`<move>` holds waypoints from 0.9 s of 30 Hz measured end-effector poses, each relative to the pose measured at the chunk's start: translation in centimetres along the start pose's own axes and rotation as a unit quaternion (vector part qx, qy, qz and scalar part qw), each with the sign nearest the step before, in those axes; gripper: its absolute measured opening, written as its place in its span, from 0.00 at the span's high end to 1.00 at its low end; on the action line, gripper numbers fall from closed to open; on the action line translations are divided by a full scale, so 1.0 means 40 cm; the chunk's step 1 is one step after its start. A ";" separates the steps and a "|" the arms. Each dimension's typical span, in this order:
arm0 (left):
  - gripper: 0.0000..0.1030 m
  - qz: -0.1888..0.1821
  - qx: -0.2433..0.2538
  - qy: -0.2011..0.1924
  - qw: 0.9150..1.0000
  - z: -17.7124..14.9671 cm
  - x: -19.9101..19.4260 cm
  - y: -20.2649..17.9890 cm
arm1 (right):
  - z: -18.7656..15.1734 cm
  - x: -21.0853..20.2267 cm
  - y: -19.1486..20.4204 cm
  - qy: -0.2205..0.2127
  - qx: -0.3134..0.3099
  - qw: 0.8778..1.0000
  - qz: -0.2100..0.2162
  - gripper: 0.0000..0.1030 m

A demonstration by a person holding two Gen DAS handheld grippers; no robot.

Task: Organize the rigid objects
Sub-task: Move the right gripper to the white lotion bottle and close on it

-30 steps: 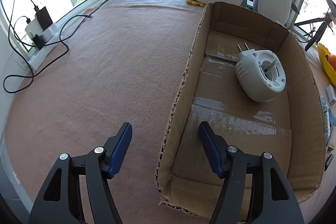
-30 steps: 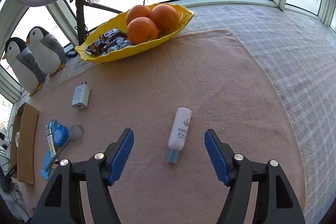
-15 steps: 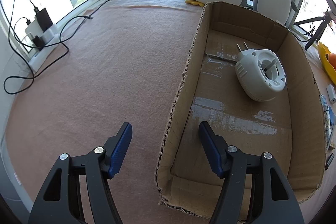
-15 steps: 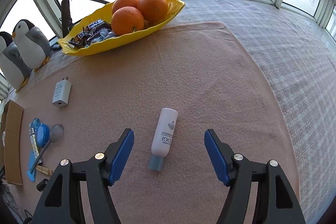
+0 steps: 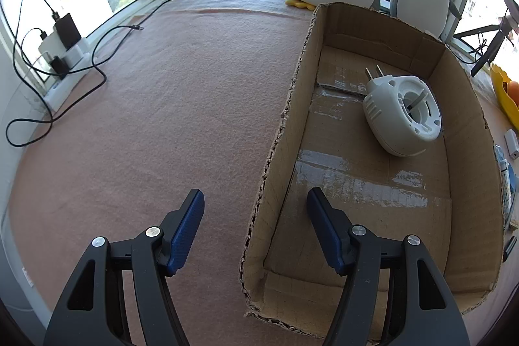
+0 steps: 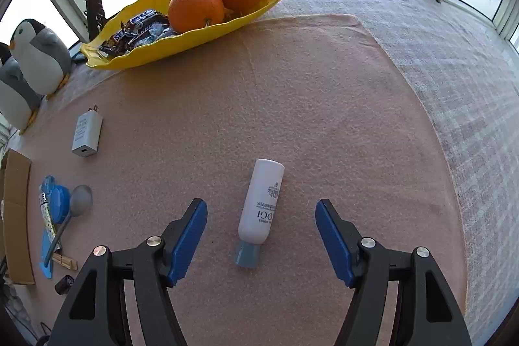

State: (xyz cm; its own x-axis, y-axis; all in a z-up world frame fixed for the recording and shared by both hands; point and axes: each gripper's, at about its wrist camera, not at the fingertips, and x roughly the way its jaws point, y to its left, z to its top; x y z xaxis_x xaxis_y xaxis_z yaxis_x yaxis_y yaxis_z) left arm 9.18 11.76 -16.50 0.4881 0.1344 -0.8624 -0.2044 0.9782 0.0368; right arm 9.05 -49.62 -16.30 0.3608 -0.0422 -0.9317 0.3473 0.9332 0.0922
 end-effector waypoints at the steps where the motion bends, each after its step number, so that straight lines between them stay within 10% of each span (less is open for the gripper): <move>1: 0.36 0.000 0.000 0.000 1.000 0.000 0.000 0.000 | 0.001 0.003 0.000 0.002 0.001 1.000 0.001 0.43; 18: 0.36 0.000 0.000 0.000 1.000 -0.001 0.000 -0.001 | 0.023 0.034 0.015 0.032 -0.010 0.999 -0.009 0.83; 27: 0.36 0.000 -0.001 0.000 1.000 0.001 0.000 -0.002 | 0.007 -0.003 0.060 0.010 -0.018 1.000 0.011 0.83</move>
State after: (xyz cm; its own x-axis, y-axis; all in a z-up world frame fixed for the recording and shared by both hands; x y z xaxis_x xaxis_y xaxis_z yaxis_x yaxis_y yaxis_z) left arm 9.22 11.70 -16.49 0.4885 0.1347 -0.8621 -0.2054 0.9780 0.0364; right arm 10.10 -47.48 -15.87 0.3503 -0.0157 -0.9365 0.3083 0.9461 0.0995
